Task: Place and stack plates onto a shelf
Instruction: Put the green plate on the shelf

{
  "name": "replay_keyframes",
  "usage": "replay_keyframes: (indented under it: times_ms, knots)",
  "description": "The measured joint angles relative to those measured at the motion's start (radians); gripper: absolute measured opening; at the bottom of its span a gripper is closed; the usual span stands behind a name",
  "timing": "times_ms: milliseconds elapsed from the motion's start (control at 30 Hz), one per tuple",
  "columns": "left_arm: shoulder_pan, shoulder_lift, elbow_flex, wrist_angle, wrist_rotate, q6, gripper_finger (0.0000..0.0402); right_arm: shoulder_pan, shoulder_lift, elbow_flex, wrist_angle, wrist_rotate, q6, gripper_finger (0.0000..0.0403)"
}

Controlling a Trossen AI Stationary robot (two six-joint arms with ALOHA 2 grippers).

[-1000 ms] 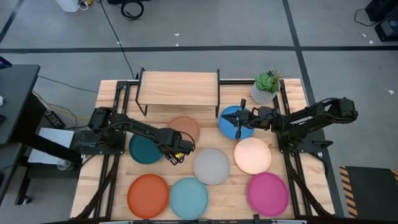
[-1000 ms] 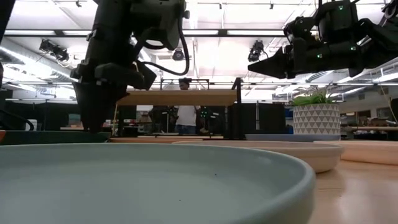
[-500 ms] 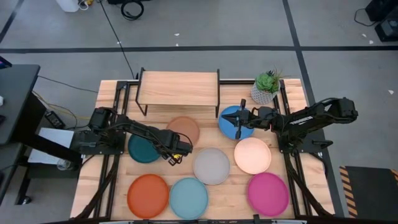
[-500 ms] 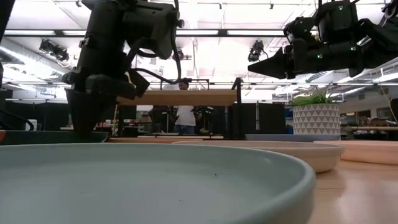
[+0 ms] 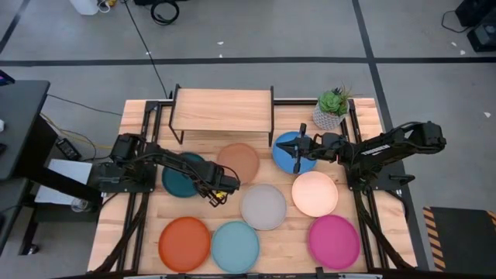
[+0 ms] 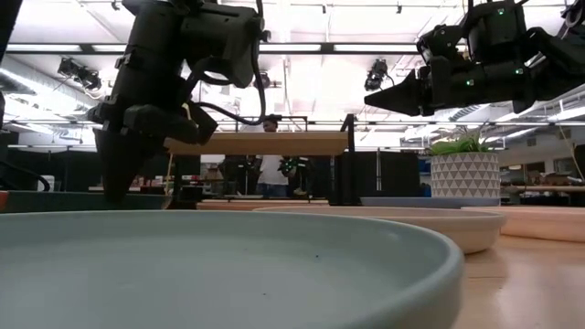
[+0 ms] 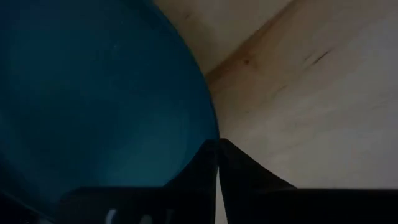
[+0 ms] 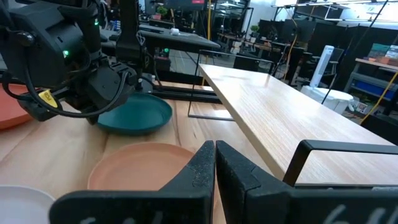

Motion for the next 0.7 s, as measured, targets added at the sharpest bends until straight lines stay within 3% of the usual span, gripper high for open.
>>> replay_keyframes:
  times_ms: [333, 567, 700]
  knots:
    - [0.0, -0.017, 0.043, -0.007, 0.128, 0.067, 0.0011, 0.0, 0.0, 0.0, -0.004, 0.0, 0.0, 0.0019]
    - [0.0, -0.092, 0.25, -0.049, 0.154, 0.163, 0.0011, 0.0, 0.0, 0.0, -0.005, 0.0, 0.0, 0.0019]
    - [-0.006, -0.137, 0.402, -0.122, 0.097, 0.168, 0.0011, 0.0, 0.0, 0.0, -0.012, 0.0, 0.0, 0.0019]
